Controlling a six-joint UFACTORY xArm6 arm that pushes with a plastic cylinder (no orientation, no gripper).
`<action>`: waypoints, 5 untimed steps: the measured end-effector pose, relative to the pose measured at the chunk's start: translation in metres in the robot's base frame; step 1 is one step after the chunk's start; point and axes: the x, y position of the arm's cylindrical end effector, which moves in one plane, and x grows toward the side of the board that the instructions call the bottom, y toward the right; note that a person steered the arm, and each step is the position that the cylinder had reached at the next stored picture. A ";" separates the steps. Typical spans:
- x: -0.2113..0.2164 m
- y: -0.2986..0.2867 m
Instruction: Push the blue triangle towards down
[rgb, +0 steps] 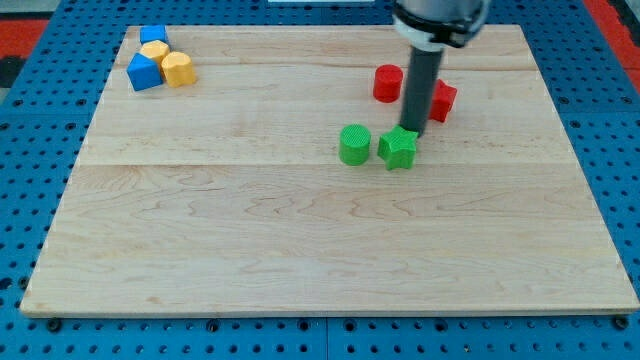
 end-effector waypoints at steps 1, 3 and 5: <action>-0.002 0.017; -0.046 0.030; -0.036 -0.121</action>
